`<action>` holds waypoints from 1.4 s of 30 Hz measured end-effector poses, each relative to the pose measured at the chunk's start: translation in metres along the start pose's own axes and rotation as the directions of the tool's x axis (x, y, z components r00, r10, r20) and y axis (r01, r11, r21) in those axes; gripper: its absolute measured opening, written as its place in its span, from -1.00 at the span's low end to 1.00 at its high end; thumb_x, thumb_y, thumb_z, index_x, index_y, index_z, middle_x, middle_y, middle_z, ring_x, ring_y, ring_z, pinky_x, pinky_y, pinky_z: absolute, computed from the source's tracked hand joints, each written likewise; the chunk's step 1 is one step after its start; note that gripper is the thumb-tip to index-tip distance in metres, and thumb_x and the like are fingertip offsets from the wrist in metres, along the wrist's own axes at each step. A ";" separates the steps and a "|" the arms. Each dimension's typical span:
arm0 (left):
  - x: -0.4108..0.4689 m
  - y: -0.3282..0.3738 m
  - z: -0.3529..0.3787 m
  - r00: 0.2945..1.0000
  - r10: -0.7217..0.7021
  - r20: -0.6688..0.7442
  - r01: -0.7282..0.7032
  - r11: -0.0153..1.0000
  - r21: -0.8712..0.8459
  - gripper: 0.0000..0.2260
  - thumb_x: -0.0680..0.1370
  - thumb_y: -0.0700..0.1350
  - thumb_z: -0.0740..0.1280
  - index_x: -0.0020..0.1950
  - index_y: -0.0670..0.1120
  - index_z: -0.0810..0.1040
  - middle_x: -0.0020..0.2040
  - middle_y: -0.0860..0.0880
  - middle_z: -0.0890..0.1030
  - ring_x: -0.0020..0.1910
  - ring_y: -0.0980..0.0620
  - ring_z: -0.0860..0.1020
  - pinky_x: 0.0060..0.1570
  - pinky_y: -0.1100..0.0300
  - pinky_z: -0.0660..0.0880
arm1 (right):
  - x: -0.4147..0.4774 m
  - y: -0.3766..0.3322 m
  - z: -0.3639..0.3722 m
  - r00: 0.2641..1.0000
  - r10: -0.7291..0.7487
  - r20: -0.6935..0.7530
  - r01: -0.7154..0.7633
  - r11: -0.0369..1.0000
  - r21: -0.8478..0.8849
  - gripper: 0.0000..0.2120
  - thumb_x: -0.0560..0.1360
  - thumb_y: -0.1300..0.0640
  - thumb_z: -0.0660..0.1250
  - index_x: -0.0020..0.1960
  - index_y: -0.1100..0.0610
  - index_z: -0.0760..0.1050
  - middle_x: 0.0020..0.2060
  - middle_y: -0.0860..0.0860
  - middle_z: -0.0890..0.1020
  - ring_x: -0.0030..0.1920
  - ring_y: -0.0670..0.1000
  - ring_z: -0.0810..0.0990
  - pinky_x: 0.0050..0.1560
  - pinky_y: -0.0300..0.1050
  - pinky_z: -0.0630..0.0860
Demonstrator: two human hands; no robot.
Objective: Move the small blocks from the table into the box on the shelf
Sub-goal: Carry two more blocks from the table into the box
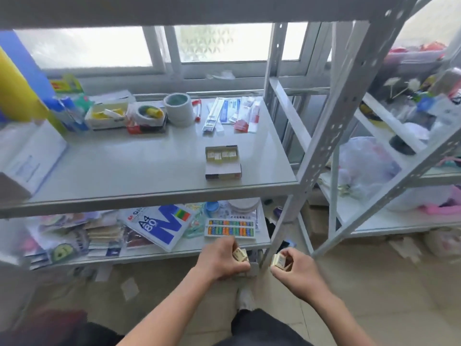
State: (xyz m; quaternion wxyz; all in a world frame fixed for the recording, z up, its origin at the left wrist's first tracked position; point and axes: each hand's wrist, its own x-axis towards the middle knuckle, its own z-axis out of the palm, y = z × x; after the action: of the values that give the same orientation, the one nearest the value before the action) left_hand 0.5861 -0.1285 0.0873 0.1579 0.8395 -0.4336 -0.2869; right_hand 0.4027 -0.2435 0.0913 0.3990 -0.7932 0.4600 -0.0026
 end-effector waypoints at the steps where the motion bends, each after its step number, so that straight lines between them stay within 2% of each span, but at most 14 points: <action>1: 0.012 0.003 -0.009 1.000 -0.005 -0.018 0.005 1.000 -0.001 -0.66 0.25 0.24 0.38 -0.17 0.07 0.42 -0.24 0.11 0.53 -0.25 0.09 0.52 -0.31 0.19 0.42 | 0.017 -0.007 -0.006 1.000 -0.017 0.004 0.017 1.000 0.004 -0.78 0.35 -0.03 0.45 -0.05 -0.05 0.51 -0.23 -0.13 0.61 -0.21 -0.14 0.58 -0.16 -0.18 0.55; 5: 0.052 0.019 -0.053 0.997 0.005 -0.079 -0.002 0.999 0.039 -0.65 0.26 0.23 0.39 -0.14 0.03 0.47 -0.21 0.09 0.57 -0.22 0.08 0.54 -0.30 0.20 0.41 | 0.076 -0.047 -0.031 0.993 -0.114 0.034 0.114 0.993 0.010 -0.77 0.36 -0.03 0.46 -0.04 -0.04 0.51 -0.22 -0.12 0.62 -0.21 -0.15 0.59 -0.14 -0.16 0.58; 7: 0.068 0.025 -0.079 0.987 0.005 -0.160 0.002 0.999 0.042 -0.66 0.27 0.24 0.40 -0.14 0.05 0.45 -0.19 0.11 0.57 -0.22 0.11 0.52 -0.31 0.22 0.39 | 0.104 -0.071 -0.045 0.982 -0.184 0.029 0.184 0.983 0.006 -0.78 0.33 -0.04 0.46 -0.09 -0.03 0.50 -0.26 -0.12 0.61 -0.24 -0.14 0.58 -0.14 -0.13 0.57; 11: 0.090 0.027 -0.124 0.941 -0.035 -0.337 0.019 0.999 -0.050 -0.66 0.26 0.21 0.43 -0.09 0.09 0.48 -0.20 0.13 0.59 -0.24 0.13 0.56 -0.29 0.23 0.43 | 0.145 -0.124 -0.069 0.940 -0.343 0.001 0.343 0.939 -0.006 -0.70 0.35 0.00 0.49 0.02 0.02 0.51 -0.21 -0.08 0.59 -0.24 -0.07 0.59 -0.17 -0.16 0.55; 15: 0.113 0.021 -0.156 0.901 -0.077 -0.427 0.050 0.996 -0.076 -0.64 0.25 0.21 0.43 -0.06 0.07 0.51 -0.17 0.13 0.62 -0.22 0.11 0.57 -0.26 0.21 0.43 | 0.173 -0.160 -0.071 0.906 -0.424 -0.012 0.424 0.904 0.048 -0.70 0.36 0.04 0.49 0.04 0.05 0.51 -0.20 -0.03 0.61 -0.28 -0.03 0.61 -0.18 -0.08 0.59; 18: 0.130 0.015 -0.167 0.909 -0.088 -0.407 0.068 0.996 -0.063 -0.64 0.28 0.18 0.42 -0.01 0.07 0.51 -0.10 0.15 0.62 -0.17 0.11 0.54 -0.22 0.22 0.39 | 0.189 -0.169 -0.061 0.892 -0.452 -0.015 0.452 0.891 0.042 -0.62 0.36 0.00 0.48 0.12 0.06 0.51 -0.17 -0.03 0.59 -0.26 -0.03 0.61 -0.16 -0.06 0.59; 22: 0.140 0.008 -0.168 0.918 -0.082 -0.388 0.064 0.996 -0.059 -0.62 0.35 0.15 0.44 0.10 0.05 0.52 -0.03 0.15 0.56 -0.20 0.16 0.46 -0.20 0.26 0.33 | 0.200 -0.172 -0.052 0.883 -0.469 0.007 0.468 0.883 0.046 -0.56 0.38 -0.01 0.47 0.22 0.03 0.47 -0.13 -0.05 0.58 -0.27 -0.06 0.60 -0.17 -0.09 0.60; 29: 0.139 0.001 -0.167 0.913 -0.036 -0.407 0.019 0.999 -0.045 -0.68 0.39 0.15 0.45 0.06 0.06 0.54 -0.07 0.15 0.57 -0.24 0.19 0.48 -0.28 0.30 0.34 | 0.204 -0.167 -0.049 0.901 -0.434 -0.021 0.434 0.899 0.051 -0.61 0.41 0.00 0.46 0.20 0.05 0.51 -0.12 -0.07 0.58 -0.24 -0.10 0.59 -0.19 -0.26 0.53; 33: 0.126 0.001 -0.163 0.890 -0.038 -0.453 0.009 0.998 -0.065 -0.72 0.41 0.13 0.45 0.04 0.03 0.56 -0.10 0.13 0.59 -0.27 0.18 0.50 -0.34 0.37 0.36 | 0.198 -0.165 -0.046 0.902 -0.430 -0.032 0.432 0.899 0.069 -0.66 0.43 0.02 0.46 0.17 0.06 0.52 -0.11 -0.06 0.59 -0.23 -0.11 0.60 -0.20 -0.27 0.54; 37: 0.108 0.006 -0.152 0.886 -0.079 -0.456 0.025 0.992 -0.123 -0.74 0.41 0.11 0.46 0.01 0.03 0.58 -0.12 0.13 0.61 -0.29 0.19 0.52 -0.31 0.29 0.46 | 0.185 -0.158 -0.046 0.902 -0.431 -0.037 0.433 0.898 0.084 -0.72 0.43 0.02 0.45 0.11 0.06 0.57 -0.17 -0.10 0.60 -0.25 -0.13 0.60 -0.23 -0.29 0.55; 42: 0.083 0.021 -0.142 0.884 -0.010 -0.468 -0.071 0.986 -0.154 -0.76 0.40 0.10 0.47 0.00 0.05 0.58 -0.16 0.16 0.58 -0.31 0.17 0.53 -0.32 0.26 0.49 | 0.160 -0.157 -0.048 0.895 -0.438 -0.078 0.445 0.889 0.107 -0.80 0.45 0.05 0.43 0.06 0.04 0.58 -0.18 -0.12 0.61 -0.26 -0.15 0.60 -0.27 -0.36 0.49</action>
State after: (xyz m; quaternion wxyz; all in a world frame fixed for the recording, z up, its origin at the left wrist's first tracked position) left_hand 0.6985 -0.2061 0.1818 0.3317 0.8607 -0.3706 -0.1089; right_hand 0.5915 -0.3503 0.1658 0.4239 -0.8506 0.2767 -0.1418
